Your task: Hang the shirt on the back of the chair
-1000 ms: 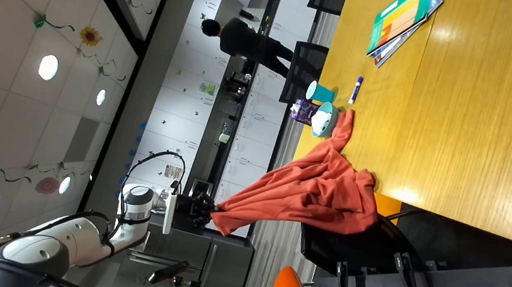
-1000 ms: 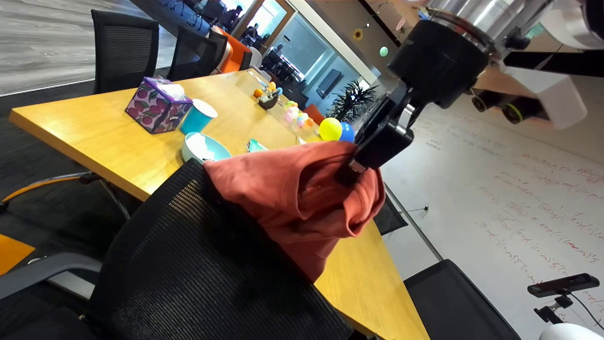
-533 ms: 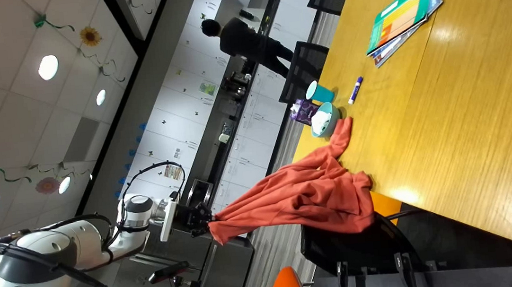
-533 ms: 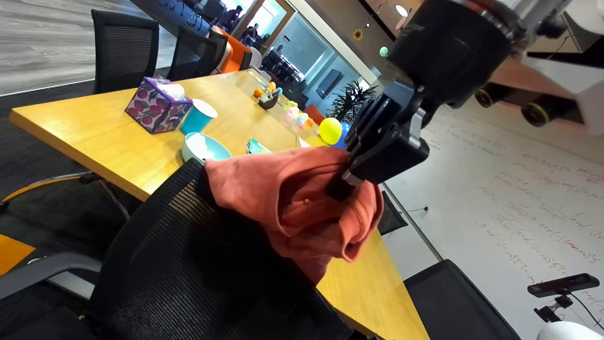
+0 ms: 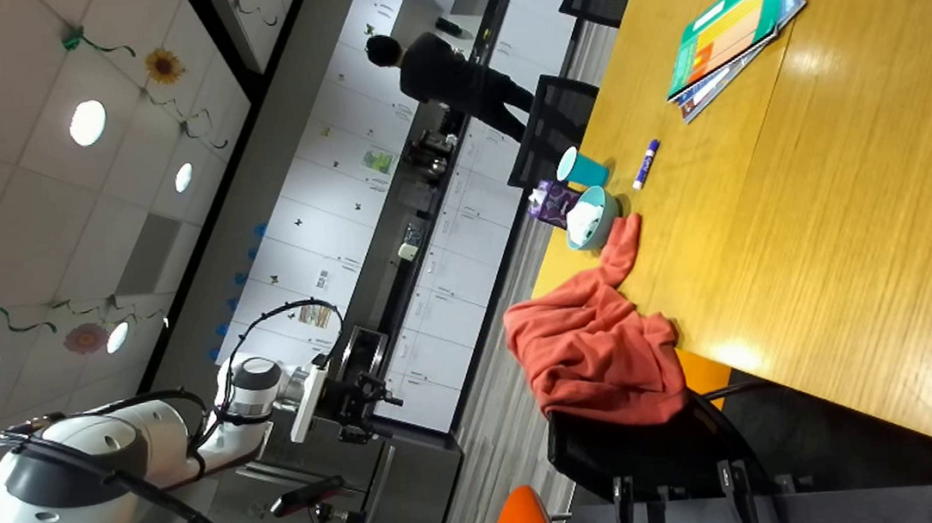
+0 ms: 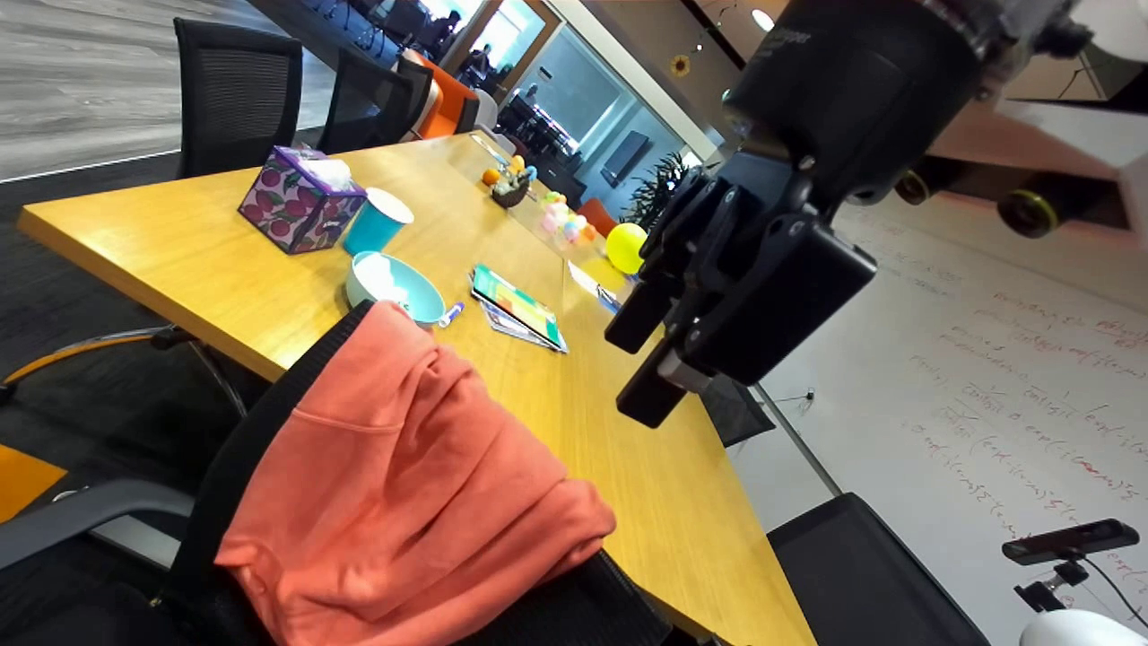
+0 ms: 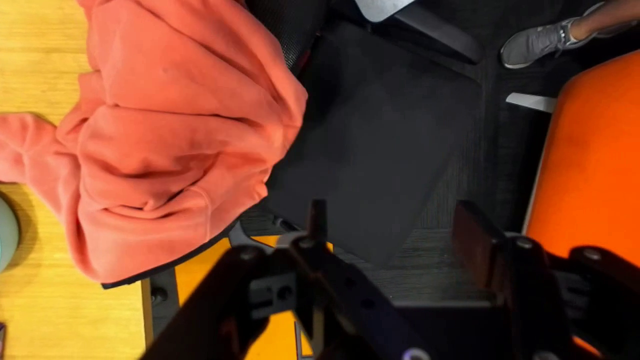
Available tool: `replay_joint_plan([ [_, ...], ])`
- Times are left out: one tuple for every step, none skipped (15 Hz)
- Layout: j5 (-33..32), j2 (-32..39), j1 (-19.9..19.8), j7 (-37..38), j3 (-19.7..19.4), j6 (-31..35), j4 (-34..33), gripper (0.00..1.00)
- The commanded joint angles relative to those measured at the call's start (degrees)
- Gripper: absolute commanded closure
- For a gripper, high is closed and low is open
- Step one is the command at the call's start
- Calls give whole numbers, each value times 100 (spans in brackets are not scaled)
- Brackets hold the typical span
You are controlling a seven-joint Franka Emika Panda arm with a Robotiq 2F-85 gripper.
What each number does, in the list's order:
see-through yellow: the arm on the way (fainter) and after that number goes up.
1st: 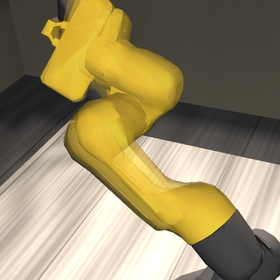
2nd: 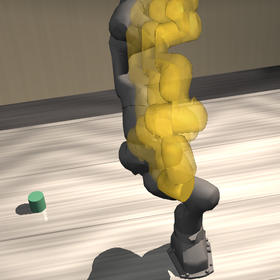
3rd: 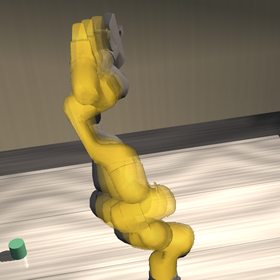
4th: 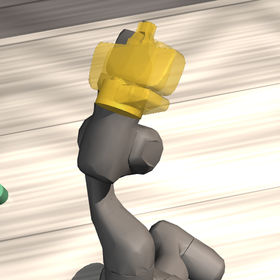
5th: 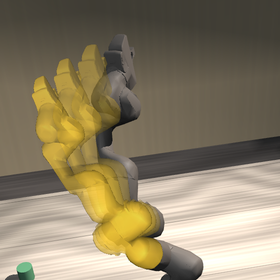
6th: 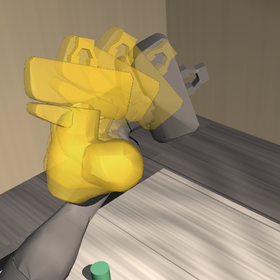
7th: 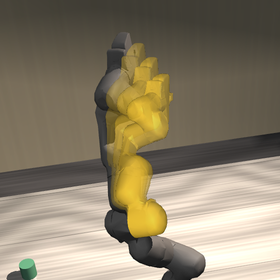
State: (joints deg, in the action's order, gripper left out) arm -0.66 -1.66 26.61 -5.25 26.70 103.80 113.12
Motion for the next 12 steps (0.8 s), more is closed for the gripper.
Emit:
replay_joint_plan([
  [97, 60, 15, -90, 9, -3, -174, 2],
  [86, 49, 10, -83, 1, 3, -179, 0],
  [53, 36, -6, -96, -16, -10, -170, 0],
  [60, 32, -14, -112, -24, -7, -171, 0],
  [55, 27, -21, -116, -32, -12, -171, 0],
  [59, 23, -25, -123, -39, -17, -171, 0],
  [57, 15, -29, -151, -48, -23, -162, 0],
  [-3, 19, -1, 2, -19, -22, -114, 0],
  [-6, 20, -2, 2, -21, -22, -114, 0],
  [-6, 23, -1, 2, -20, -23, -113, 0],
  [-6, 25, -1, 2, -20, -22, -113, 0],
  [-6, 28, -1, 2, -19, -22, -113, 0],
])
